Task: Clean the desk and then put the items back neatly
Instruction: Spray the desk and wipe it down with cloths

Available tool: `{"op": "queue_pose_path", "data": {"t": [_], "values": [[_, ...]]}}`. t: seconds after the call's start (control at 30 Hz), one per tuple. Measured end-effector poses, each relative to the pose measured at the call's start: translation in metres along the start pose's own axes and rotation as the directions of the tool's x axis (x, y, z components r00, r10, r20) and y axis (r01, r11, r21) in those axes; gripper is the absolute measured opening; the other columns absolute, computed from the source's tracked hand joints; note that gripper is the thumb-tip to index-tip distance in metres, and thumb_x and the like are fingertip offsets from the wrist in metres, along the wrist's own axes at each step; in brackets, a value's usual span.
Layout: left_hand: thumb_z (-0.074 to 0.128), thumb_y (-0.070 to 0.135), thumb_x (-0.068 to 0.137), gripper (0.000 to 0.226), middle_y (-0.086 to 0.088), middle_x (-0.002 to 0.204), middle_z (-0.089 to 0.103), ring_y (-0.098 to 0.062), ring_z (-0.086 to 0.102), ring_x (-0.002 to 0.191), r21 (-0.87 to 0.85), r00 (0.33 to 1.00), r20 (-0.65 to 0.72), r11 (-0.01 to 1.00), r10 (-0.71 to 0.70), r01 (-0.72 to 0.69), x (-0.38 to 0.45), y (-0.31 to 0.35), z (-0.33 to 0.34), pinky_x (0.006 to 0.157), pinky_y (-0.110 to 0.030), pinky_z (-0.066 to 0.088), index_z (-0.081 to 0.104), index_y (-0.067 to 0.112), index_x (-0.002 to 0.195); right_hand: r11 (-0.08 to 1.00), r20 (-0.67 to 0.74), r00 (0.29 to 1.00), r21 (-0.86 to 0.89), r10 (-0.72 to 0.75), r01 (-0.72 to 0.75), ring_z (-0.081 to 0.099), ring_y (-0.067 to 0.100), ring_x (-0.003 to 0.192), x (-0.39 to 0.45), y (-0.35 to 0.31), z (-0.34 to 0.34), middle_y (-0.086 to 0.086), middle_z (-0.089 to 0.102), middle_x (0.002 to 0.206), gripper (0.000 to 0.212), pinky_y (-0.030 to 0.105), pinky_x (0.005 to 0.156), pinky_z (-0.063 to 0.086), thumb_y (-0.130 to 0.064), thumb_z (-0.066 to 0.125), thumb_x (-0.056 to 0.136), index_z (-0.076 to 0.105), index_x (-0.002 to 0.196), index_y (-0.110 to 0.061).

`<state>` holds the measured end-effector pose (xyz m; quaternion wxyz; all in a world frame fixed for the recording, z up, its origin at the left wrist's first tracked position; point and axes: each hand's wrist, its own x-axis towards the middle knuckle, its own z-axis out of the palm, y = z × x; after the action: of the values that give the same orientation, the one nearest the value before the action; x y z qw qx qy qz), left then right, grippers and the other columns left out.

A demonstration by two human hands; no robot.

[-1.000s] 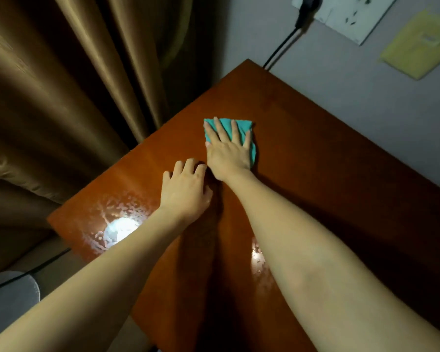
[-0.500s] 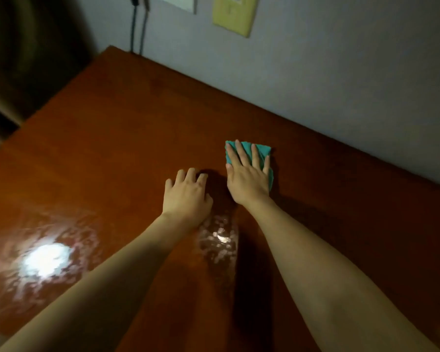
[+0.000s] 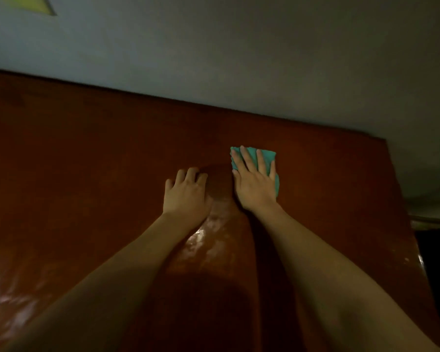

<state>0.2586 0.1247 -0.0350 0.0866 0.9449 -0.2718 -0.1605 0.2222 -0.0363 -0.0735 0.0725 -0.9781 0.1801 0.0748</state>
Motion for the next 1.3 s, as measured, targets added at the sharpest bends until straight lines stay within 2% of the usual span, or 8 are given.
{"op": "queue_pose_path", "data": {"t": [0.33, 0.6, 0.8, 1.0, 1.23, 1.3], "values": [[0.039, 0.035, 0.094, 0.053, -0.004, 0.15, 0.027, -0.022, 0.024, 0.137, 0.075, 0.985, 0.025, 0.982, 0.169, -0.171, 0.045, 0.155, 0.038, 0.108, -0.042, 0.026, 0.03, 0.019, 0.145, 0.975, 0.019, 0.975, 0.011, 0.22, -0.221, -0.011, 0.023, 0.146, -0.021, 0.194, -0.02, -0.01, -0.005, 0.16, 0.05, 0.05, 0.115, -0.01, -0.039, 0.014, 0.103, -0.002, 0.151, -0.035], [0.039, 0.035, 0.095, 0.054, -0.004, 0.149, 0.027, -0.022, 0.024, 0.136, 0.1, 0.964, 0.051, 0.959, 0.26, -0.264, 0.066, 0.246, 0.057, 0.108, -0.041, 0.025, 0.029, 0.019, 0.145, 0.955, -0.003, 0.955, 0.02, 0.296, -0.296, -0.008, 0.024, 0.147, -0.033, 0.294, -0.028, -0.01, -0.003, 0.16, 0.05, 0.052, 0.116, -0.005, -0.039, 0.015, 0.103, 0.0, 0.151, -0.035], [0.04, 0.037, 0.095, 0.055, -0.005, 0.15, 0.025, -0.023, 0.024, 0.136, 0.129, 0.955, 0.085, 0.947, 0.285, -0.294, 0.066, 0.267, 0.06, 0.108, -0.042, 0.026, 0.027, 0.019, 0.145, 0.931, -0.014, 0.932, 0.04, 0.363, -0.363, -0.008, 0.025, 0.147, -0.043, 0.312, -0.028, -0.009, -0.004, 0.16, 0.05, 0.054, 0.115, -0.005, -0.039, 0.014, 0.103, 0.0, 0.151, -0.034], [0.04, 0.038, 0.095, 0.056, -0.006, 0.149, 0.027, -0.023, 0.025, 0.136, 0.141, 0.954, 0.1, 0.945, 0.282, -0.295, 0.05, 0.256, 0.059, 0.107, -0.043, 0.028, 0.027, 0.019, 0.146, 0.886, 0.001, 0.889, 0.087, 0.458, -0.456, -0.008, 0.025, 0.147, -0.068, 0.309, -0.023, -0.009, -0.006, 0.16, 0.051, 0.055, 0.115, -0.004, -0.04, 0.014, 0.103, -0.002, 0.151, -0.034], [0.039, 0.036, 0.095, 0.053, -0.005, 0.147, 0.028, -0.023, 0.027, 0.134, 0.109, 0.964, 0.097, 0.961, 0.246, -0.256, 0.029, 0.222, 0.052, 0.107, -0.042, 0.028, 0.029, 0.018, 0.144, 0.814, 0.013, 0.817, 0.082, 0.576, -0.575, -0.01, 0.028, 0.146, -0.089, 0.273, -0.017, -0.008, -0.009, 0.16, 0.052, 0.057, 0.113, -0.009, -0.039, 0.012, 0.103, -0.006, 0.151, -0.032], [0.039, 0.036, 0.095, 0.053, -0.005, 0.147, 0.028, -0.023, 0.027, 0.134, 0.105, 0.972, 0.096, 0.969, 0.216, -0.225, 0.022, 0.2, 0.048, 0.107, -0.041, 0.027, 0.029, 0.018, 0.144, 0.817, 0.026, 0.821, 0.087, 0.571, -0.571, -0.011, 0.028, 0.146, -0.086, 0.248, -0.016, -0.008, -0.01, 0.159, 0.052, 0.057, 0.112, -0.01, -0.039, 0.012, 0.103, -0.008, 0.151, -0.032]]}}
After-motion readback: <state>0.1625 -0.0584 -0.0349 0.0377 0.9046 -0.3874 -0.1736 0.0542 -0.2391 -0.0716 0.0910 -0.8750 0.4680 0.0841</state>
